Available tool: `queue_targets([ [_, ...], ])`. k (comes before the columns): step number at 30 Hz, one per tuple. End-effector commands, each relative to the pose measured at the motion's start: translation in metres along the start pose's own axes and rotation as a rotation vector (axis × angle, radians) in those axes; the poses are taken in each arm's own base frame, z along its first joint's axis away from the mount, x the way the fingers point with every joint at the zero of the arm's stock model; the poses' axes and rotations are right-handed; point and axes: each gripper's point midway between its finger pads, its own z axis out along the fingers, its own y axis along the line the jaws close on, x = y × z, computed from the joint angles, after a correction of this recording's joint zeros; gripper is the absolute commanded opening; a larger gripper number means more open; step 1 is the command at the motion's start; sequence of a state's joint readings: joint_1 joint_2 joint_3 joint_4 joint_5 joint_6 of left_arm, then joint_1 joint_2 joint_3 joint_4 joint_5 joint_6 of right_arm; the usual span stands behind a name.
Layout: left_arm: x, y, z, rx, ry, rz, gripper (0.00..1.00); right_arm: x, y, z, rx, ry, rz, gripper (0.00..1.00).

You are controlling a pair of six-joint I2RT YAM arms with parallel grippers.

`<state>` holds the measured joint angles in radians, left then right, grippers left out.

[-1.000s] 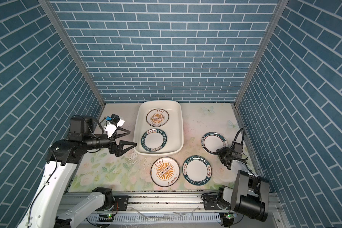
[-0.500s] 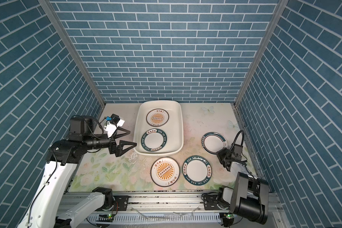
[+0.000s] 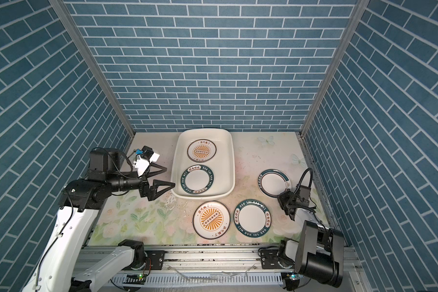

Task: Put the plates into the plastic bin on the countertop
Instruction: 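Raise the upright green-and-red plate off the table with the right gripper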

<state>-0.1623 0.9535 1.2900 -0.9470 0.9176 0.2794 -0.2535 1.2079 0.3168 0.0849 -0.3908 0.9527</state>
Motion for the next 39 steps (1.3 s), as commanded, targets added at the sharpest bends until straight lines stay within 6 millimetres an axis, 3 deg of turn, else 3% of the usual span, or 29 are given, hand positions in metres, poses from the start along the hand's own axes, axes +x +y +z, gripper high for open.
queue_targets([
  [1, -0.003, -0.004, -0.002, 0.004, -0.01, 0.013, 1.0, 0.004, 0.001, 0.001, -0.015, 0.011, 0.02, 0.16],
  [22, -0.005, -0.001, -0.001, -0.002, -0.011, 0.014, 1.0, -0.007, 0.031, -0.004, -0.111, 0.0, 0.01, 0.08],
  [39, -0.009, -0.002, -0.003, -0.011, -0.015, 0.023, 1.0, -0.025, 0.078, -0.029, -0.186, -0.024, -0.036, 0.06],
])
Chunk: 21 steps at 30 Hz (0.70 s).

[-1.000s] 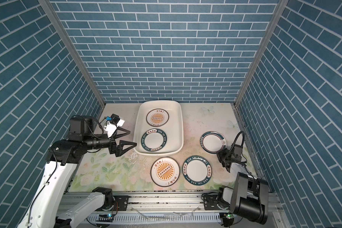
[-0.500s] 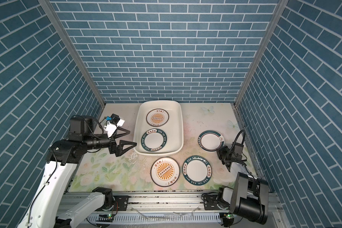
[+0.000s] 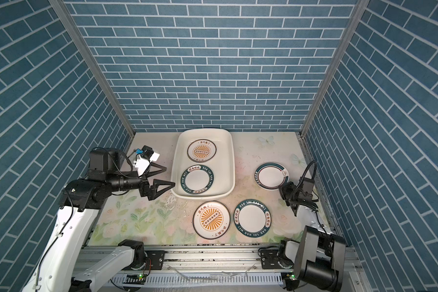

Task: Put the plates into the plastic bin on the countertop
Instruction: 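Raise the upright green-and-red plate off the table with the right gripper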

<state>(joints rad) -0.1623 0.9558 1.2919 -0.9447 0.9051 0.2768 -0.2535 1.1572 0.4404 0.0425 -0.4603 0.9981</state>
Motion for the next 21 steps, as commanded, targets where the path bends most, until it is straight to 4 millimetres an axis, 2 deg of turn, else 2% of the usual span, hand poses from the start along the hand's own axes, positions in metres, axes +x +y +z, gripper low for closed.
queue_targets([
  [1, -0.009, -0.004, -0.003, 0.002, -0.017, 0.024, 0.99, -0.005, 0.023, -0.008, -0.052, -0.005, -0.028, 0.06],
  [14, -0.008, -0.003, -0.003, -0.003, -0.017, 0.022, 1.0, -0.016, 0.062, -0.03, -0.119, -0.034, -0.066, 0.06],
  [21, -0.006, -0.002, -0.002, -0.005, -0.018, 0.017, 1.0, -0.02, 0.081, -0.036, -0.136, -0.037, -0.085, 0.06],
])
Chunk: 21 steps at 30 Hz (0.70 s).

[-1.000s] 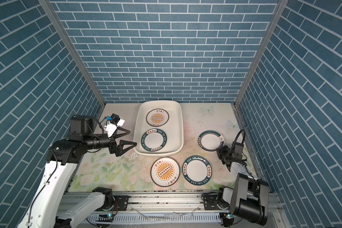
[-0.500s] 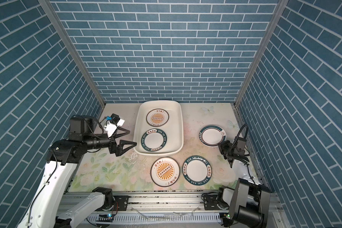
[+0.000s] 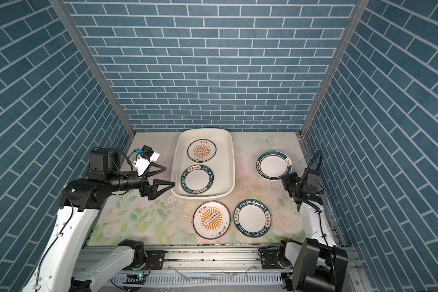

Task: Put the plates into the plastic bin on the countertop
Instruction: 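Raise the upright green-and-red plate off the table with the right gripper, then carry the green-and-red plate over the bin with the right gripper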

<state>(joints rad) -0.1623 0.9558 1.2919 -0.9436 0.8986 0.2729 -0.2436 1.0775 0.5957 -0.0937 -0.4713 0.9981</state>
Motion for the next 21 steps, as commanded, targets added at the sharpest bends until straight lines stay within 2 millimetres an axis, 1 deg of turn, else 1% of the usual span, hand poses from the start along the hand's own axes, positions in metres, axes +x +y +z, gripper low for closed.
queue_targets([
  [1, -0.005, -0.003, -0.001, 0.002, -0.018, 0.018, 1.0, -0.004, 0.028, -0.006, -0.06, -0.001, -0.039, 0.06],
  [6, -0.006, -0.003, -0.002, 0.0, -0.018, 0.019, 1.0, -0.006, 0.044, -0.005, -0.074, 0.0, -0.063, 0.06],
  [12, -0.006, -0.003, -0.002, -0.005, -0.02, 0.022, 1.0, -0.004, 0.071, -0.002, -0.1, 0.012, -0.103, 0.06],
  [21, -0.006, -0.001, -0.003, -0.016, -0.022, 0.019, 1.0, 0.008, 0.11, 0.009, -0.131, 0.039, -0.165, 0.06],
])
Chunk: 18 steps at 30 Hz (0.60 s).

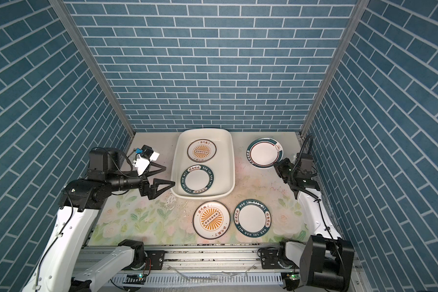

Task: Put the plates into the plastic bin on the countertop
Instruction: 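Carry the green-and-red plate over the bin with the right gripper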

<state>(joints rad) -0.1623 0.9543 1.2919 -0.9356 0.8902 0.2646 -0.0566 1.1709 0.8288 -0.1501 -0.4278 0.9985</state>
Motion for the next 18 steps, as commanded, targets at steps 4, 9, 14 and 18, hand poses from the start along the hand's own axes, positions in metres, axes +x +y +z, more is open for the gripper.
queue_targets([
  [4, -0.003, -0.004, -0.003, -0.005, -0.017, 0.021, 1.0, -0.007, 0.046, 0.011, -0.059, -0.02, -0.067, 0.06],
  [9, -0.004, -0.004, -0.003, -0.009, -0.02, 0.027, 1.0, 0.005, 0.077, 0.03, -0.086, 0.016, -0.117, 0.05],
  [14, -0.004, -0.003, -0.004, -0.012, -0.022, 0.028, 1.0, 0.027, 0.111, 0.058, -0.118, 0.066, -0.17, 0.05],
  [18, -0.004, -0.003, -0.004, -0.014, -0.022, 0.029, 1.0, 0.048, 0.137, 0.083, -0.149, 0.11, -0.204, 0.05],
])
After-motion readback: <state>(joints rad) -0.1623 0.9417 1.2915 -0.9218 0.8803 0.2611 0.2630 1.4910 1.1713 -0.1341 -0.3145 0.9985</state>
